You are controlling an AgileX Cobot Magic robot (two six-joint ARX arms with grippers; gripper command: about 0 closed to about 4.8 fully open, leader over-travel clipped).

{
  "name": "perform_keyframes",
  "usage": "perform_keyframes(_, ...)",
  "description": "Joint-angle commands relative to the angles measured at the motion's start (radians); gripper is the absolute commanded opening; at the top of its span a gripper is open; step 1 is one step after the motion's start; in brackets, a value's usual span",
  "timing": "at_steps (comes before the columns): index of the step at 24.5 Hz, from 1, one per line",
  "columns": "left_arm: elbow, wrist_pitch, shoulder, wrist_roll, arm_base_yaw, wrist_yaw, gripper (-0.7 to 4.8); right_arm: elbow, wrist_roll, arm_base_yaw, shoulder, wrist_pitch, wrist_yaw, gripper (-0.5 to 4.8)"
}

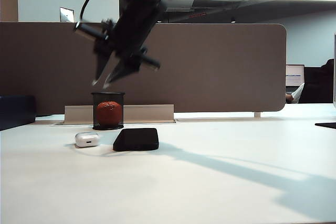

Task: Find the wireless headphone case on the desktop and place it on the left side of the phone.

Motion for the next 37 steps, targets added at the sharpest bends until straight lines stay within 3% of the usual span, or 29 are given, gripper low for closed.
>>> perform_keyframes(1,0.004,0.032,0.000,-0.002,0.002,-0.066,-0.05,0.013,-0.059,-0.017,-0.065,-0.018,0.071,0.48)
perform_keyframes(4,0.004,0.051,0.001,-0.003,0.002,-0.143,-0.05,0.013,-0.103,-0.048,-0.153,-0.040,0.121,-0.04)
perform_keyframes(10,0.004,0.050,0.001,-0.003,0.002,-0.232,-0.05,0.011,-0.217,-0.095,-0.303,-0.111,0.275,-0.04)
perform_keyframes(18,0.004,0.051,0.001,-0.003,0.002,-0.282,-0.05,0.011,-0.272,-0.153,-0.458,-0.137,0.349,-0.04)
perform_keyframes(29,0.004,0.051,0.000,-0.003,0.002,-0.282,-0.05,0.002,-0.346,-0.341,-0.655,-0.310,0.318,-0.04)
perform_keyframes(32,0.004,0.051,0.001,-0.003,0.002,-0.282,-0.05,-0.060,-0.342,-0.405,-0.724,-0.312,0.298,-0.04)
perform_keyframes(37,0.004,0.051,0.001,-0.003,0.002,-0.283,-0.05,-0.327,-0.346,-0.556,-0.922,-0.268,0.222,-0.04)
